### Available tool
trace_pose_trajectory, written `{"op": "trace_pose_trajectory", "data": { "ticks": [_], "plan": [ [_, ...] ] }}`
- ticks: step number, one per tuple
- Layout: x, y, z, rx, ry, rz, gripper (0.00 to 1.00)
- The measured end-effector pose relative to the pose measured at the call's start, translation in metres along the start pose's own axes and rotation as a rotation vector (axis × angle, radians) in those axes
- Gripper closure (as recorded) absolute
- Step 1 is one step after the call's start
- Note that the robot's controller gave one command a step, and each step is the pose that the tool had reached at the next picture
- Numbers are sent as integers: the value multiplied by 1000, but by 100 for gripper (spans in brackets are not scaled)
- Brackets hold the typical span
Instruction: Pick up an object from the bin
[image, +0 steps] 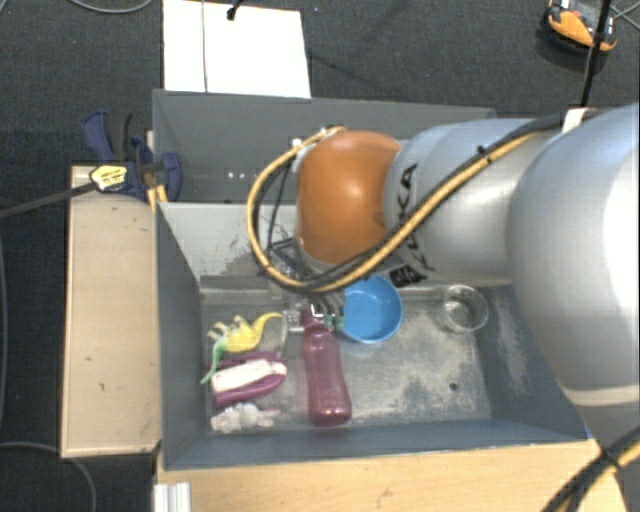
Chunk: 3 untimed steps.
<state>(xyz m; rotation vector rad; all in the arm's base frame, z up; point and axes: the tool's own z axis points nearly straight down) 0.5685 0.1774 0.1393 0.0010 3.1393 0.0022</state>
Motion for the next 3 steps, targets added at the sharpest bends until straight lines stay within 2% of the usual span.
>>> {"op": "trace_pose_trajectory", "data": {
  "ticks": [1,2,3],
  "plan": [
    [-21,46,62,-1,-2,-58,0],
    [-21,56,78,0,0,-52,0],
    [-23,46,59,-3,-8,-57,0]
  ]
}}
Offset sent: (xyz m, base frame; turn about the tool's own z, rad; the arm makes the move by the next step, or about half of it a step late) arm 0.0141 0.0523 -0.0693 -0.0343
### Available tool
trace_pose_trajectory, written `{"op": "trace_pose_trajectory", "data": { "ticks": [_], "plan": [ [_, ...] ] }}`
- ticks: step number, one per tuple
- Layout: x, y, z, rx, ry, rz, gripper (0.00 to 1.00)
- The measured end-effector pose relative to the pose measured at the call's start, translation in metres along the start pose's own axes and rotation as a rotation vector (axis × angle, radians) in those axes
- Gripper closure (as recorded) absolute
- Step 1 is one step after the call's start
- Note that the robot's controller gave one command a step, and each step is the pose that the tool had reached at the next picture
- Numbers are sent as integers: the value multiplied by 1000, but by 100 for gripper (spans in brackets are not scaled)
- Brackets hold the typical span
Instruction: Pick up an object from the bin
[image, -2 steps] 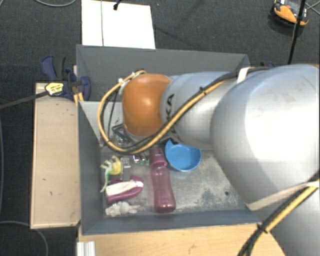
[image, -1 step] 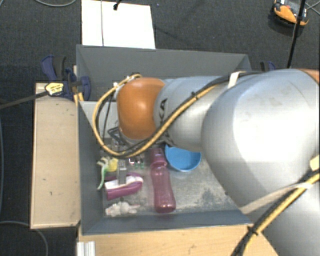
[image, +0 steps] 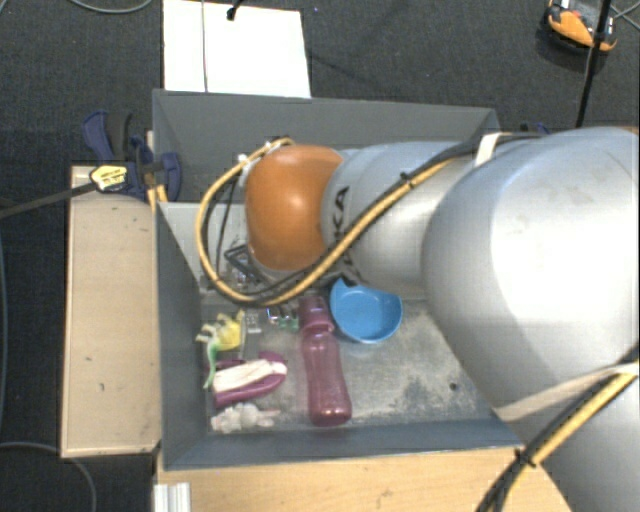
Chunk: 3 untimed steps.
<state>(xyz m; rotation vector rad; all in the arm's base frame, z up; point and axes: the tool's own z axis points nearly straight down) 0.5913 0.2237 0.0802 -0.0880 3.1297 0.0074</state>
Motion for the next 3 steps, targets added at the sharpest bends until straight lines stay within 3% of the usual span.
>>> {"op": "trace_pose_trajectory", "data": {
  "ticks": [1,2,3],
  "plan": [
    [-1,9,17,3,3,3,0],
    [4,26,8,-1,-6,25,100],
    [4,26,8,-1,-6,26,100]
  ]
}}
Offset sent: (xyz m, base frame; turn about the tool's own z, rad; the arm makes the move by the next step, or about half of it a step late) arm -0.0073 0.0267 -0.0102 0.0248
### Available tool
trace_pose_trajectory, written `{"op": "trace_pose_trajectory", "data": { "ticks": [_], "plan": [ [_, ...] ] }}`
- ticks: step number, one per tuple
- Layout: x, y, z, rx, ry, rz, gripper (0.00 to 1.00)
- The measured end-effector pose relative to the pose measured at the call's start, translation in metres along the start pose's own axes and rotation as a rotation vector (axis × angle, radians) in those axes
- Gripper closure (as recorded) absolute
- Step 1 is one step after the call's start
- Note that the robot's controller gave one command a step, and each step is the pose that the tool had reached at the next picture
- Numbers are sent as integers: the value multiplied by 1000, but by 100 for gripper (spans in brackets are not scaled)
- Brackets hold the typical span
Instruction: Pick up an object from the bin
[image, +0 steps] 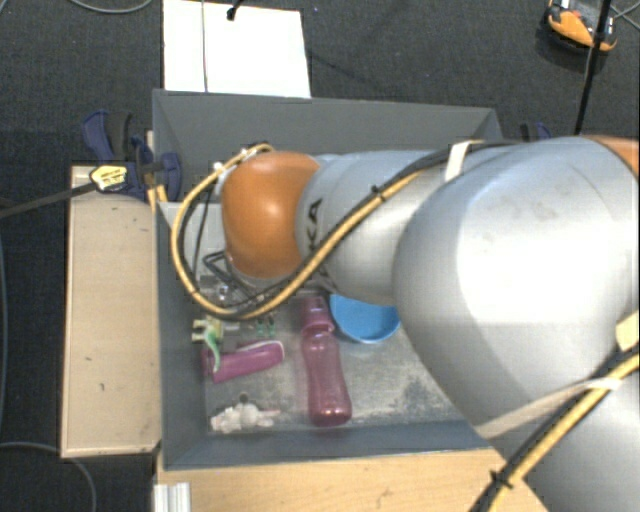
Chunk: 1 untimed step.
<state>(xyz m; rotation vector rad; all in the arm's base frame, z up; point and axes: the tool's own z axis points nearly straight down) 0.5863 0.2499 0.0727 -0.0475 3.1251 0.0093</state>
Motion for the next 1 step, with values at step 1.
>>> {"op": "trace_pose_trajectory", "data": {
  "ticks": [1],
  "plan": [
    [1,0,-2,0,1,1,100]
  ]
}}
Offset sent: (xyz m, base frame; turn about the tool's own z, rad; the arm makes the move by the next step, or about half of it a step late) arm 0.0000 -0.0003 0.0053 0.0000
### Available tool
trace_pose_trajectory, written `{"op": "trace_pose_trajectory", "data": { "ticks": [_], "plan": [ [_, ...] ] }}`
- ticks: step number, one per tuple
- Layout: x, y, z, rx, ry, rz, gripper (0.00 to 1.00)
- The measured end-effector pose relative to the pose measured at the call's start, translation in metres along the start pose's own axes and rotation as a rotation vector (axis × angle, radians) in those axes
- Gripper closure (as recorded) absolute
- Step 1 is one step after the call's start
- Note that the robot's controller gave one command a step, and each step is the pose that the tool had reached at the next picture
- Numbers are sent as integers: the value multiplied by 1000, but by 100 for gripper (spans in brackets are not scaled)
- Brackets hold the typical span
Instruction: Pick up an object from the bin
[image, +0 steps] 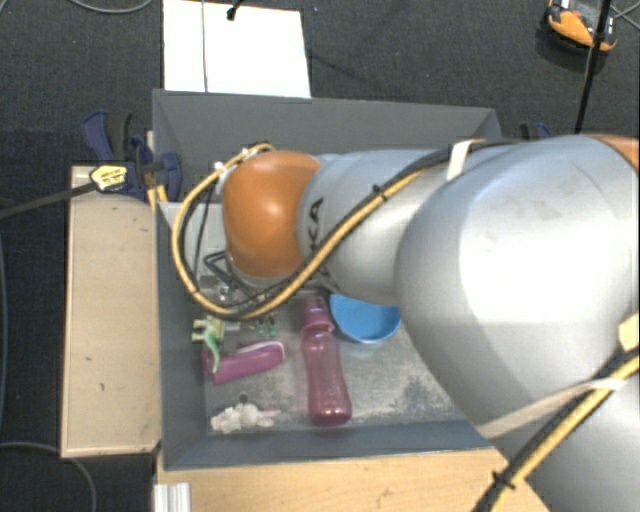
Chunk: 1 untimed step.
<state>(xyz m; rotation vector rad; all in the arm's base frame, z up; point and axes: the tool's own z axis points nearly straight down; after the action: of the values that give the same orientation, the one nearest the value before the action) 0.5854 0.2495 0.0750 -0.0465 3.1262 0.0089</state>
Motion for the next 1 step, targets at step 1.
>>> {"op": "trace_pose_trajectory", "data": {
  "ticks": [1],
  "plan": [
    [2,0,-15,2,8,1,100]
  ]
}}
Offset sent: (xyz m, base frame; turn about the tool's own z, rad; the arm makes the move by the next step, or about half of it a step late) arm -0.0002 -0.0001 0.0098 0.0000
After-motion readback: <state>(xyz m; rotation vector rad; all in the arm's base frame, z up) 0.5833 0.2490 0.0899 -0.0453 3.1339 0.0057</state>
